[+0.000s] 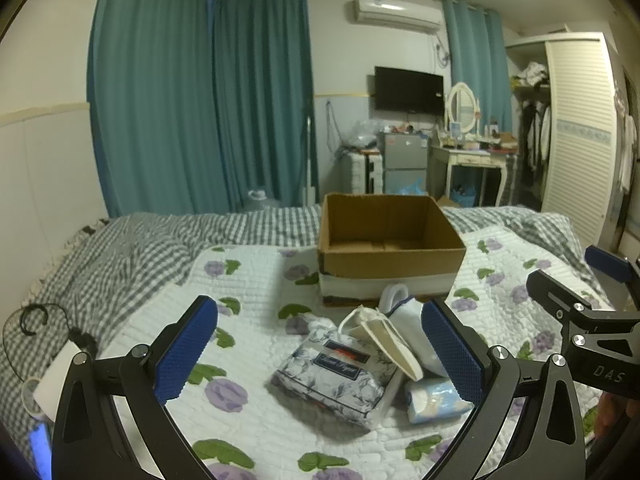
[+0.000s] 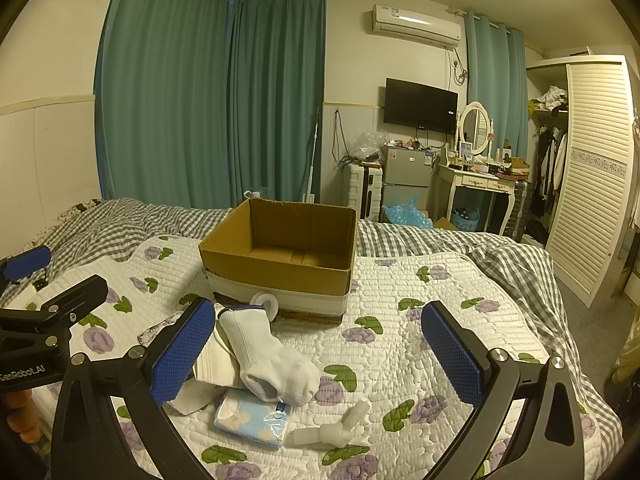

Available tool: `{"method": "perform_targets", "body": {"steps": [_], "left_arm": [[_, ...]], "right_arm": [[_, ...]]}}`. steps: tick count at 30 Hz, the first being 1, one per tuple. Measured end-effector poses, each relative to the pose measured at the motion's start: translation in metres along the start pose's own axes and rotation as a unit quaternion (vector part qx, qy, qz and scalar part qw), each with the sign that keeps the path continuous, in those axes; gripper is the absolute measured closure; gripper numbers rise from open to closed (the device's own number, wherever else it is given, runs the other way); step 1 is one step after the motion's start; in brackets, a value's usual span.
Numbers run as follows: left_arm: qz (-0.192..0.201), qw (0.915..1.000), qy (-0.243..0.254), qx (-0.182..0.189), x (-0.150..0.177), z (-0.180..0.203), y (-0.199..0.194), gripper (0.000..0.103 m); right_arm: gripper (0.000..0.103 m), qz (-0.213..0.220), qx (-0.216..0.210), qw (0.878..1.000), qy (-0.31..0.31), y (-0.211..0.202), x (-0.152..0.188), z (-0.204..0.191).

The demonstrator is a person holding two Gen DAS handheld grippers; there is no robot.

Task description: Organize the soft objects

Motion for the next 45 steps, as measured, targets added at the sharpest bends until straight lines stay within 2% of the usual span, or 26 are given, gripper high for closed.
{"method": "perform_targets", "body": {"steps": [6,13,19,22,28,34,36,38,41,45], "left_arm": [[0.006,1.0000,0.004,0.002,-0.004,0.002,-0.005,0.000],[0.014,0.9997,0.018,0.002,-0.012,0.003,-0.025,0.000],[-0.027,0.9994,0.023,-0.001,0.009,-0.008,-0.016,0.000],[-0.064,0.9977,0.021,-0.011,0.031,-0.016,0.002,0.000],[-0.123,0.9922,0.014,-0.014,0.066,-0.022,0.034,0.000],[-0.150,0.9884,0.017,-0.010,0.081,-0.023,0.048,0.000],[-0.157,0.9874,0.015,-0.009,0.082,-0.024,0.051,0.000],[-0.160,0.9869,0.014,-0.007,0.083,-0.023,0.053,0.000],[-0.164,0.9863,0.017,-0.005,0.083,-0.022,0.056,0.000],[-0.155,0.9874,0.030,-0.001,0.077,-0.014,0.051,0.000]], "right_arm": [[0.000,0.003,-0.001,1.000,-0.001,-0.002,-0.001,-0.001],[0.000,0.003,-0.001,1.000,0.008,-0.023,-0.015,0.001],[0.000,-0.077,-0.003,0.997,-0.008,-0.003,0.011,-0.008],[0.000,-0.146,-0.018,0.989,-0.015,0.028,0.044,-0.021],[0.001,-0.236,-0.074,0.969,-0.018,0.074,0.097,-0.048],[0.006,-0.276,-0.085,0.957,-0.032,0.111,0.120,-0.062],[0.016,-0.288,-0.087,0.953,-0.032,0.119,0.123,-0.064],[0.026,-0.287,-0.075,0.954,-0.042,0.123,0.125,-0.063],[0.031,-0.279,-0.081,0.956,-0.035,0.117,0.120,-0.060],[0.033,-0.260,-0.083,0.962,-0.028,0.096,0.104,-0.053]]}}
Point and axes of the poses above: each gripper's, at about its wrist camera, not at the fingertips, and y roughly the way its jaws point, z to its right, x to its underside, the point moved 5 cm from there along y, roughly the way its jaws point, and after that the axes turned 3 degrees about -z, right-handed, at the moved point
